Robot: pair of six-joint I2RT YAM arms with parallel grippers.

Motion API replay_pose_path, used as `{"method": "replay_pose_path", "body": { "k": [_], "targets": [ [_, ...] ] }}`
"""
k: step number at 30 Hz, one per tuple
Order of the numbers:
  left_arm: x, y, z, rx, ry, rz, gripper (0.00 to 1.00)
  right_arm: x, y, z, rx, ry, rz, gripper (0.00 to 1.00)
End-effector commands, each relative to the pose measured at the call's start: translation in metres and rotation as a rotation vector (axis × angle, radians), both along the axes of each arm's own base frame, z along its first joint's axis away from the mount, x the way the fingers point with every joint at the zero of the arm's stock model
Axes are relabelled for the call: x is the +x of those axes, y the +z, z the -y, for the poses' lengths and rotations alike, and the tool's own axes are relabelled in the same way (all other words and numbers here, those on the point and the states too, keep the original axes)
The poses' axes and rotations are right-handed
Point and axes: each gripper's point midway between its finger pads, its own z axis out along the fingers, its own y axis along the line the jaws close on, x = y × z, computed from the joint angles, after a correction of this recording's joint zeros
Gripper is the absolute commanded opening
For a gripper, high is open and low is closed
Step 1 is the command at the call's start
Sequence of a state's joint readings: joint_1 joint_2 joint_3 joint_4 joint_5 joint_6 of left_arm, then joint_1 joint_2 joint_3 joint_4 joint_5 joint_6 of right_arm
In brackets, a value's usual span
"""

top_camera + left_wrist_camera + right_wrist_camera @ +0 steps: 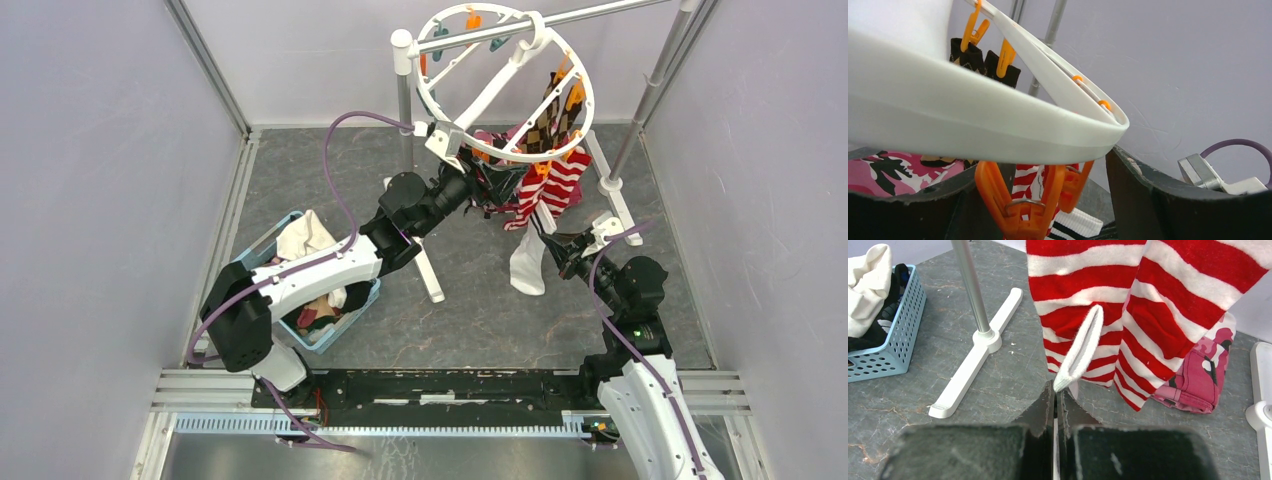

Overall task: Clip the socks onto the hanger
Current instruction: Open the clamp at the hanger.

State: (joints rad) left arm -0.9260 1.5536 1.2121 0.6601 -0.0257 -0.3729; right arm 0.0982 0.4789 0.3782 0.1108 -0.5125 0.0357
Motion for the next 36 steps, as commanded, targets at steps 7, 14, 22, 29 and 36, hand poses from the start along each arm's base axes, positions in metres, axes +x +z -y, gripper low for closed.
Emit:
{"method": "replay_pose_path", "body": {
  "k": [7,14,22,29,36],
  "targets": [
    [0.0004,0.0262,0.0014,-0.042,-0.012,0.048,0.62,0.0005,0.0073,0.0000,-0.008,-0.003,0.035,0.00],
    [0.0012,0.0256,0.0025,-0.040,-0.012,0.046,0.42,-0.0002,0.0072,-0.0003,-0.010,-0.001,0.034,0.00],
    [-0.0034,0.0280,0.0045,-0.033,-0.037,0.060,0.41,-0.0016,0.0092,-0.0016,-0.012,0.007,0.034,0.00],
    [-0.0013,0.0302,0.0034,-0.027,-0.021,0.088,0.53,-0.0018,0.0099,-0.0023,-0.012,0.011,0.036,0.00],
    [-0.0028,0.0314,0.0093,-0.034,-0.047,0.107,0.53,-0.0022,0.0111,-0.0031,-0.012,0.016,0.038,0.00]
  ]
}}
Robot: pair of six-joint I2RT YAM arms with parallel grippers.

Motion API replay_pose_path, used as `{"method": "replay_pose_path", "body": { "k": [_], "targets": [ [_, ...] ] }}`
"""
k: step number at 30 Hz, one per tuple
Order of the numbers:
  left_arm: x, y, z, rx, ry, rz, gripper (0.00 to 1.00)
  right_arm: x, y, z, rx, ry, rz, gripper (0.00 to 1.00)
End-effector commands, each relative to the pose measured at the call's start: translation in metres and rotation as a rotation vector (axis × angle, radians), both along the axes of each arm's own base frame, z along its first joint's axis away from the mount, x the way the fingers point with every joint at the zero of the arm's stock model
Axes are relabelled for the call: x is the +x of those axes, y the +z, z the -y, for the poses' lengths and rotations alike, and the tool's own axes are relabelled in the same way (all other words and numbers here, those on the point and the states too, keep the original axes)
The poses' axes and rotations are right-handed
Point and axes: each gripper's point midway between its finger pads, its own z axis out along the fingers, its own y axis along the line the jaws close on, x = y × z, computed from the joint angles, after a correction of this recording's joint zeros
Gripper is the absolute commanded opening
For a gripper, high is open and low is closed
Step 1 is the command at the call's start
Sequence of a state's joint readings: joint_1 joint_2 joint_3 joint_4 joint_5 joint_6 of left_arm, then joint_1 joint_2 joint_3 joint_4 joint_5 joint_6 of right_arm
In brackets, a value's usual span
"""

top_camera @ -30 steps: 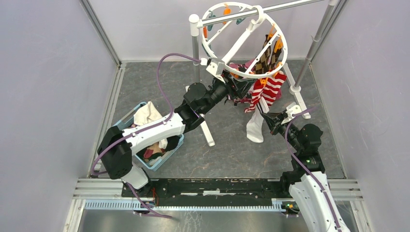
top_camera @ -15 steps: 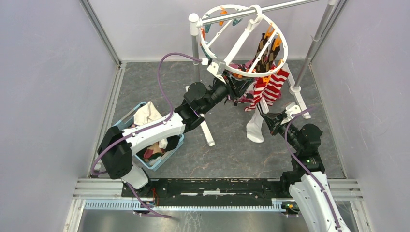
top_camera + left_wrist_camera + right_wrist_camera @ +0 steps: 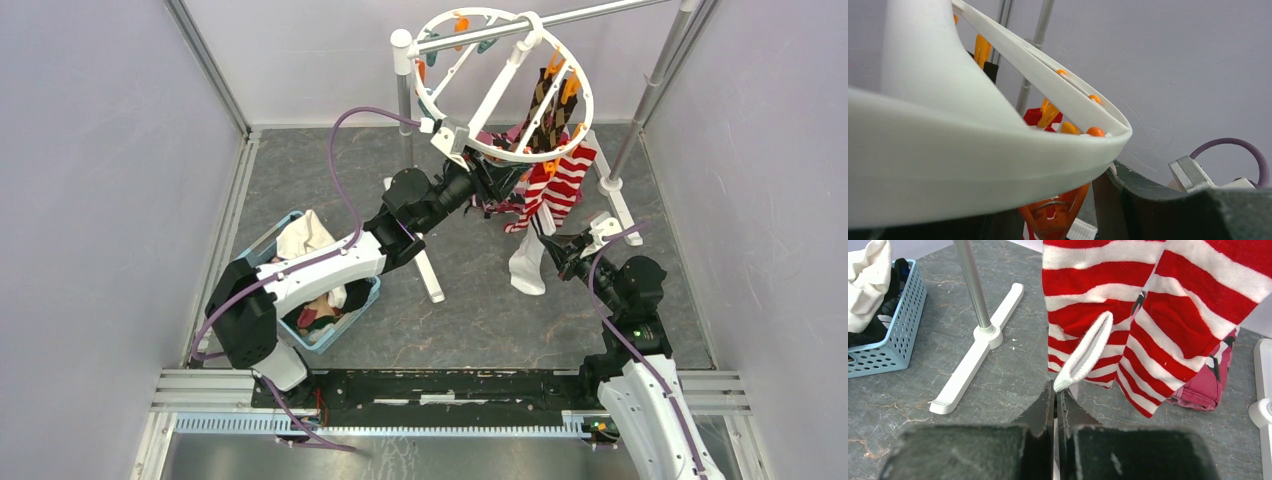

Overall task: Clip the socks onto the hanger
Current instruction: Open the clamp at the hanger.

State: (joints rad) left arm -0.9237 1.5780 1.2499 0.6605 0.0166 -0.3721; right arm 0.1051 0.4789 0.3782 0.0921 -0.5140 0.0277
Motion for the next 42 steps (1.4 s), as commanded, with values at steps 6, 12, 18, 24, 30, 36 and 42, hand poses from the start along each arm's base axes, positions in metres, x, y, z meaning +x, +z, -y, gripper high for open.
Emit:
{"method": "replay_pose_path", "body": {
  "k": [6,12,18,24,30,36,42],
  "targets": [
    [0.000,0.024,0.004,-0.034,-0.013,0.091,0.52,-0.001,0.015,-0.002,-0.004,0.011,0.053,0.00],
    [0.001,0.026,0.007,-0.050,-0.022,0.088,0.59,-0.002,0.015,-0.002,-0.005,0.012,0.054,0.00],
    [0.002,0.030,0.006,-0.066,-0.012,0.094,0.59,-0.002,0.014,-0.003,-0.006,0.013,0.053,0.00],
    [0.003,0.033,0.005,-0.071,-0.005,0.097,0.52,-0.002,0.014,-0.002,-0.007,0.010,0.054,0.00],
    [0.002,0.034,0.005,-0.071,-0.007,0.100,0.39,-0.003,0.014,-0.003,-0.008,0.013,0.055,0.00],
    [0.001,0.035,0.004,-0.072,-0.011,0.099,0.26,-0.005,0.019,-0.003,-0.010,0.018,0.066,0.00],
    [0.001,0.036,0.004,-0.072,-0.010,0.080,0.03,-0.017,0.042,-0.004,-0.019,0.033,0.134,0.00]
  ]
}}
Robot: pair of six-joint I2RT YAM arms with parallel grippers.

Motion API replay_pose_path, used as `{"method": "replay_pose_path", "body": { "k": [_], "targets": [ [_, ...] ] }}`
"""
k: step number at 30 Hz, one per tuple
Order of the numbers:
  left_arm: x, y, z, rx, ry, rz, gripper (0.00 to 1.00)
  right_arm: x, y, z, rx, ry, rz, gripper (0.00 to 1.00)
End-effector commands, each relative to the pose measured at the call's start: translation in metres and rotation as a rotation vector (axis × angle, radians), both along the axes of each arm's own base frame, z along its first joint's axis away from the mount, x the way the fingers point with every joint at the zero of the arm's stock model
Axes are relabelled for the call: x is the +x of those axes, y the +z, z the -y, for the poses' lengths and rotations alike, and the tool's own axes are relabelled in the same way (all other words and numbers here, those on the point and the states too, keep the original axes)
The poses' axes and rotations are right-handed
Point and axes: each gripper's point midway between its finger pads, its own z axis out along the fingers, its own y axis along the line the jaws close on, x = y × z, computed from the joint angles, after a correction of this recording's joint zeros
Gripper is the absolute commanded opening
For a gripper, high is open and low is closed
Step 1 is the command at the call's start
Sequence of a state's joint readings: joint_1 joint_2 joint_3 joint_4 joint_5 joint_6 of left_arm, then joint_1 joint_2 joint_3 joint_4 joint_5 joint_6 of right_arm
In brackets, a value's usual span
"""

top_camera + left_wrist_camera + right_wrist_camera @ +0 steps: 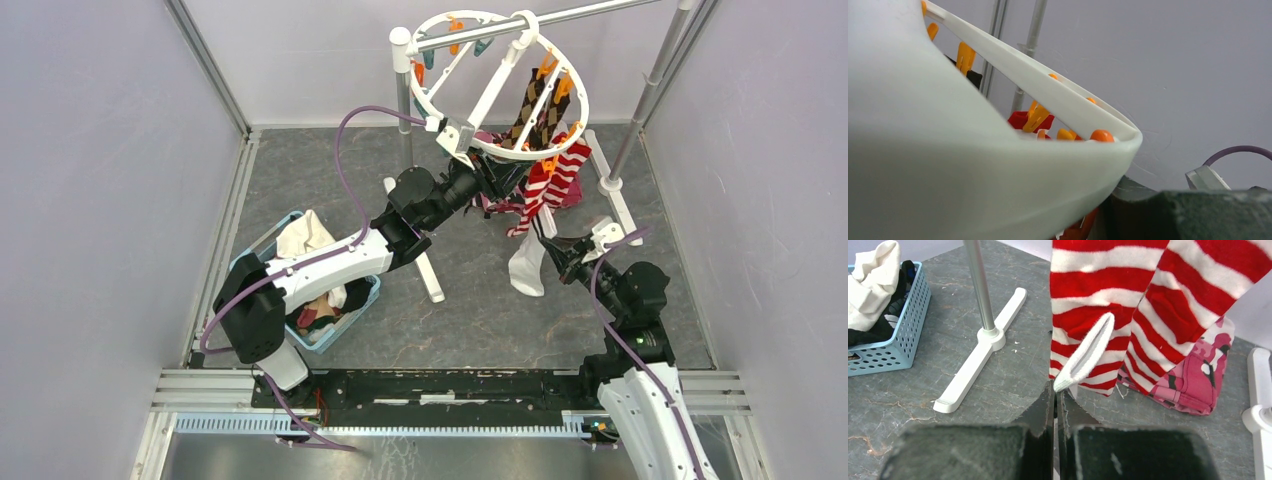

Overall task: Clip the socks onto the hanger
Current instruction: Open the clamp at the hanger.

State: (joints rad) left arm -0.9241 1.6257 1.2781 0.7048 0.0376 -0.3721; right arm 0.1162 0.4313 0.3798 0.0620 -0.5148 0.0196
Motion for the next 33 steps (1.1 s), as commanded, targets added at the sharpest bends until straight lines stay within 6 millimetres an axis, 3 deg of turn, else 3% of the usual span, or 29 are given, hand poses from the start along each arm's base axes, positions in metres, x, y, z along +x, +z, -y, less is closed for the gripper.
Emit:
{"method": "replay_pose_path", "body": {
  "k": [1,8,12,20,33],
  "targets": [
    [-0.002,0.035,-0.007,-0.058,0.013,0.055,0.02,-0.011,0.041,-0.003,-0.016,0.028,0.126,0.00],
    [0.000,0.033,-0.010,-0.060,0.030,0.020,0.05,-0.021,0.057,-0.021,0.016,0.141,0.152,0.00],
    [0.003,0.032,-0.013,-0.061,0.049,0.004,0.31,-0.019,0.060,-0.024,0.017,0.160,0.151,0.00],
    [0.004,0.037,-0.014,-0.069,0.056,0.007,0.49,-0.018,0.058,-0.024,0.018,0.162,0.145,0.00],
    [0.005,0.039,-0.012,-0.072,0.056,0.013,0.52,-0.017,0.056,-0.025,0.014,0.164,0.139,0.00]
  ]
}}
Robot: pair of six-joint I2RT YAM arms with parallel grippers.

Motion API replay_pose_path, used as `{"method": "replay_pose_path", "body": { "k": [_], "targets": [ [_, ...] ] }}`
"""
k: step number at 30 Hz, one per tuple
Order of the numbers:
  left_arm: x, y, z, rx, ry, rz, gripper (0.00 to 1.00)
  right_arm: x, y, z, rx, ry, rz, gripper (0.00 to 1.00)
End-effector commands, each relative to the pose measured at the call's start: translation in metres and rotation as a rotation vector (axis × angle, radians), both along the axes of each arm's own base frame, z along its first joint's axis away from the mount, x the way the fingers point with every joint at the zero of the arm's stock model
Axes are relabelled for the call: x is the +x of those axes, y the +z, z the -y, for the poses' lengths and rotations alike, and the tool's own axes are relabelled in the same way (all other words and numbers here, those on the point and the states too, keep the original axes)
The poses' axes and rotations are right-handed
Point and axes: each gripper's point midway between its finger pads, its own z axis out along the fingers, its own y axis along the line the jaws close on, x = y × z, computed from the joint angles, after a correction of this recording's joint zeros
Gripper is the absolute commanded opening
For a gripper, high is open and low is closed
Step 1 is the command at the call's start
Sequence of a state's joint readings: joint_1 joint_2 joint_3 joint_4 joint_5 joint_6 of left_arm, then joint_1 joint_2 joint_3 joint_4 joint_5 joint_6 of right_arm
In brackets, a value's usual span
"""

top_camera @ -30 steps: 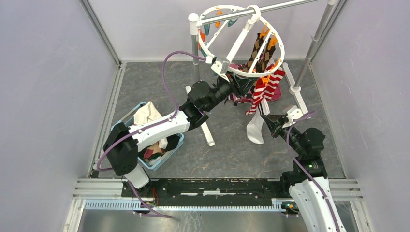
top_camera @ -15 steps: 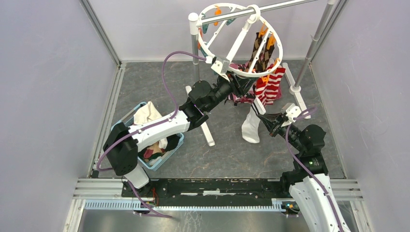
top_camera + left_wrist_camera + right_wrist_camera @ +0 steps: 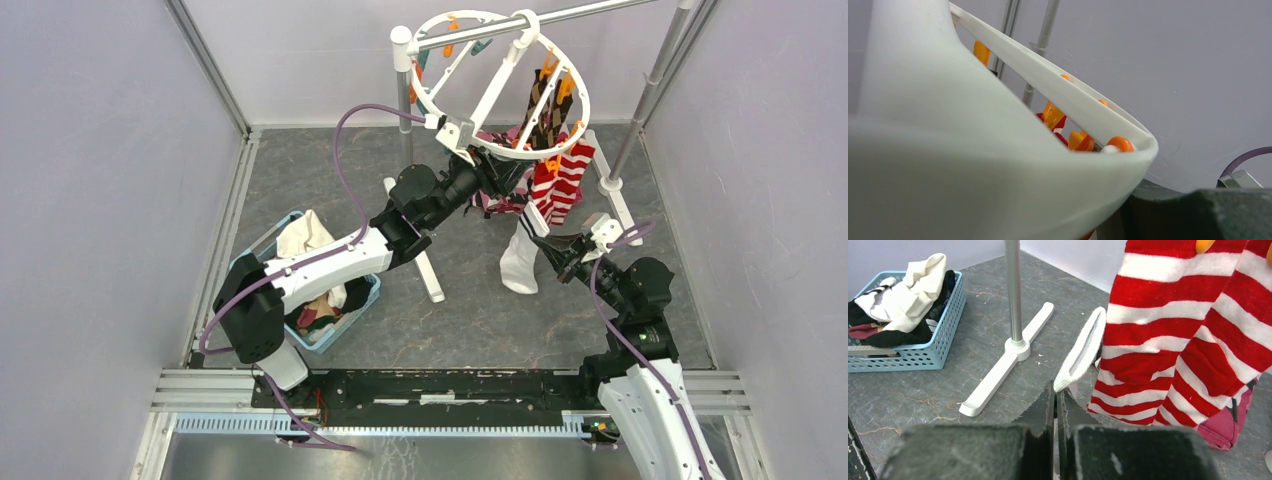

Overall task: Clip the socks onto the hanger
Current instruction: Open the clamp at the hanger.

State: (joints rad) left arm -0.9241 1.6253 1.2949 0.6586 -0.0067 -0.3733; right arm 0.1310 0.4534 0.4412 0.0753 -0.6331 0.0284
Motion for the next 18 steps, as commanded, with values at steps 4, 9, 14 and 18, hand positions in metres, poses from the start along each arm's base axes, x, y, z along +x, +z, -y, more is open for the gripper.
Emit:
{"method": "replay_pose_path", "body": {
  "k": [4,9,14,18],
  "targets": [
    [-0.0024,0.0417,-0.0076,-0.088,0.010,0.046,0.56,-0.0047,0.0291,-0.0046,0.008,0.030,0.093,0.00],
    [-0.0024,0.0428,-0.0074,-0.092,0.009,0.050,0.52,-0.0041,0.0273,-0.0043,0.005,0.027,0.090,0.00],
    [-0.0043,0.0433,-0.0064,-0.093,-0.003,0.055,0.38,-0.0045,0.0267,-0.0044,0.003,0.028,0.089,0.00],
    [-0.0054,0.0432,-0.0062,-0.095,-0.007,0.056,0.20,-0.0047,0.0265,-0.0043,0.002,0.027,0.089,0.00]
  ]
}}
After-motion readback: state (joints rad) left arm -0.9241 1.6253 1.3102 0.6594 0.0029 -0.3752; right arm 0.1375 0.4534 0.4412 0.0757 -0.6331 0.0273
